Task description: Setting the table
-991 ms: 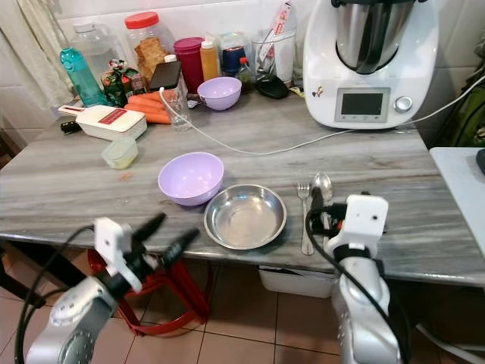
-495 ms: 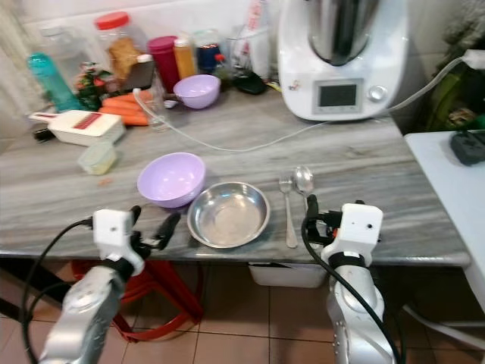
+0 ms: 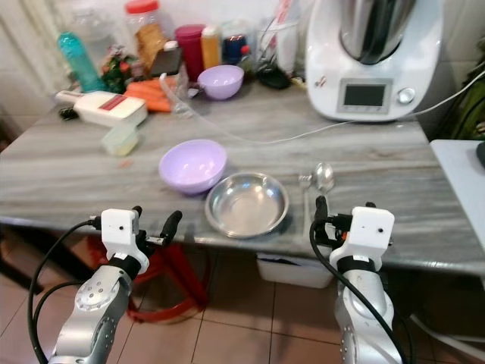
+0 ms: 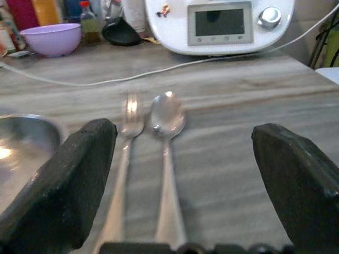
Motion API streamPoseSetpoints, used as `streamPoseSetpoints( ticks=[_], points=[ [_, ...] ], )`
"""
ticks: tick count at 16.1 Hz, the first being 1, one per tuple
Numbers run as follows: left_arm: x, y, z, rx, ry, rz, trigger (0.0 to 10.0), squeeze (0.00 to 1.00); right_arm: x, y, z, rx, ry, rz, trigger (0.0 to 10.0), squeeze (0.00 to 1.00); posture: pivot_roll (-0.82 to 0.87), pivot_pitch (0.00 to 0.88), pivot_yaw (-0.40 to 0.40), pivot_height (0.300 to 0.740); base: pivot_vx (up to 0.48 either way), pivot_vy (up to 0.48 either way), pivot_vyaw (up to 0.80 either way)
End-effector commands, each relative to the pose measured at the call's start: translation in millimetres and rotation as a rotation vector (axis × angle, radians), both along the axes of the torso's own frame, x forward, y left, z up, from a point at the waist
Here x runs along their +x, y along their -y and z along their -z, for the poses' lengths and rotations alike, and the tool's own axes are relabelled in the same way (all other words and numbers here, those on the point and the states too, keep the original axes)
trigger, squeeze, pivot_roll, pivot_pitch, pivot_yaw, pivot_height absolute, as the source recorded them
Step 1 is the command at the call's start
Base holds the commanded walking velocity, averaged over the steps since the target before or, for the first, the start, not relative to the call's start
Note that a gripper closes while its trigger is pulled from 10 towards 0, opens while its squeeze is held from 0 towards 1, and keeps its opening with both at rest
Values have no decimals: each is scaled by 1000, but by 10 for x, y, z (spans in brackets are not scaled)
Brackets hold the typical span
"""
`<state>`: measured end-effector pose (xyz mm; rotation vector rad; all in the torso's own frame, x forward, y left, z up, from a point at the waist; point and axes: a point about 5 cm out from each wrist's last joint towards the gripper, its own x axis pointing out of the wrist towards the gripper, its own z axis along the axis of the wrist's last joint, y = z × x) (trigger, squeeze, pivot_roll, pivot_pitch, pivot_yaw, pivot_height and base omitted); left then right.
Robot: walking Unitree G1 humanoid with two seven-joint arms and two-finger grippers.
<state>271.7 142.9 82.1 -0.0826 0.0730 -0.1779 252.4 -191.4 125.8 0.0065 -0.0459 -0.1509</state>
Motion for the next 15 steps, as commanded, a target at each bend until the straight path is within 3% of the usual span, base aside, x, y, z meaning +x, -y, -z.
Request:
streamPoseSetpoints(
  ticks=[1,15],
  points=[
    [-3,-72,2,18,2,-26,10000,0,15,-29,-44,-2,22,1,10000,0,-90,0,110,740,-289,0,0],
    [-4,-84,-10,40,-3,21,10000,0,-3,6,-25,17,20,45,10000,0,-94,0,150,740,-301,0,0]
  ],
)
